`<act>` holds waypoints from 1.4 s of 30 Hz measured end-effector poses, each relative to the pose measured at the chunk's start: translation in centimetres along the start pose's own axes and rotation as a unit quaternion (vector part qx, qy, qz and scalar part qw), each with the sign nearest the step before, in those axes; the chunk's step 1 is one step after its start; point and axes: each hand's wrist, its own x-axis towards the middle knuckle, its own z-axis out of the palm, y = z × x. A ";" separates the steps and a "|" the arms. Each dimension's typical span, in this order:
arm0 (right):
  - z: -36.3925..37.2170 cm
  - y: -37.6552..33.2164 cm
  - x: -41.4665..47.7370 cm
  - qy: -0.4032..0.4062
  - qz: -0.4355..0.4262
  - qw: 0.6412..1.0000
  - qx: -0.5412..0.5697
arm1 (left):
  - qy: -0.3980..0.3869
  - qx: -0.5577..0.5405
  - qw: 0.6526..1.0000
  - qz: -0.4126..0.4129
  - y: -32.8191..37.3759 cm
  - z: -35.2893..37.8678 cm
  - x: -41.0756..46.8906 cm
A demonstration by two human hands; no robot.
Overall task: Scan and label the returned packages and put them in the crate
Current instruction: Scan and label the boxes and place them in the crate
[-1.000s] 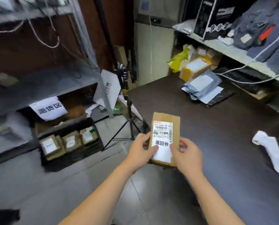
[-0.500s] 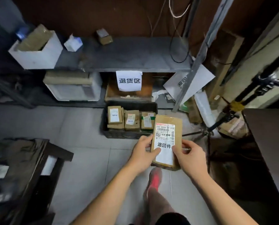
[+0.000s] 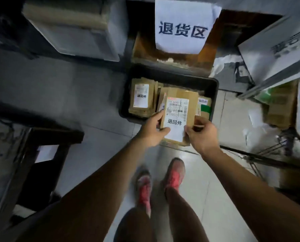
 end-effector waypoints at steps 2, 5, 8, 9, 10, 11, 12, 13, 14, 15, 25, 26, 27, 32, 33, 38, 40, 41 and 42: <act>2.1 1.2 4.4 -0.016 0.012 1.000 -0.002 | -0.005 -0.008 1.000 -0.021 -2.1 -0.2 4.7; 4.5 2.7 9.9 -0.057 0.034 0.998 -0.014 | -0.026 0.006 0.999 -0.038 -4.9 -0.1 11.0; 6.5 4.1 14.7 -0.042 0.023 0.998 -0.051 | -0.025 0.024 0.999 -0.041 -7.2 0.6 16.6; 7.1 4.7 16.2 -0.034 0.018 0.997 -0.062 | -0.023 0.028 0.998 -0.042 -7.9 0.9 18.3; 7.8 5.3 17.7 -0.030 0.016 0.997 -0.069 | -0.021 0.027 0.998 -0.043 -8.5 1.2 19.8; 8.6 5.9 19.2 -0.029 0.018 0.997 -0.074 | -0.017 0.027 0.999 -0.041 -9.2 1.4 21.2; 9.3 6.4 20.5 -0.028 0.022 0.996 -0.081 | -0.009 0.034 0.999 -0.037 -9.8 1.7 22.4; 10.0 7.0 21.7 -0.027 0.022 0.995 -0.088 | -0.002 0.046 0.998 -0.034 -10.4 1.9 23.3; 10.6 7.5 22.6 -0.024 0.018 0.995 -0.098 | 0.006 0.057 0.998 -0.032 -11.0 2.2 24.1; 11.1 8.1 23.4 -0.022 0.013 0.994 -0.109 | 0.014 0.068 0.997 -0.031 -11.4 2.4 24.7; 9.0 7.2 23.0 -0.049 0.006 0.975 -0.216 | 0.037 0.326 0.944 0.045 -8.3 3.1 23.0; 7.7 6.1 22.1 -0.040 -0.008 0.967 -0.251 | 0.032 0.369 0.926 0.068 -6.8 2.8 22.1; 6.1 4.9 21.0 -0.035 -0.026 0.956 -0.290 | 0.029 0.412 0.905 0.097 -4.9 2.3 21.1; -5.7 -2.6 12.9 -0.029 -0.043 0.898 -0.437 | -0.016 0.561 0.805 0.192 7.8 0.7 15.8; -8.5 -4.0 10.8 -0.012 -0.032 0.896 -0.442 | -0.024 0.573 0.795 0.199 11.0 0.8 14.3; -21.5 -9.3 -2.2 0.102 0.046 0.903 -0.415 | -0.019 0.611 0.738 0.285 25.9 3.5 4.4; -26.0 -10.3 -8.0 0.153 0.069 0.903 -0.396 | -0.018 0.614 0.718 0.327 30.5 5.2 -0.3; -28.0 -10.5 -11.0 0.173 0.082 0.901 -0.389 | -0.021 0.620 0.706 0.342 32.5 6.2 -2.8; -29.9 -10.5 -14.1 0.191 0.095 0.899 -0.383 | -0.025 0.625 0.696 0.352 34.2 7.4 -5.4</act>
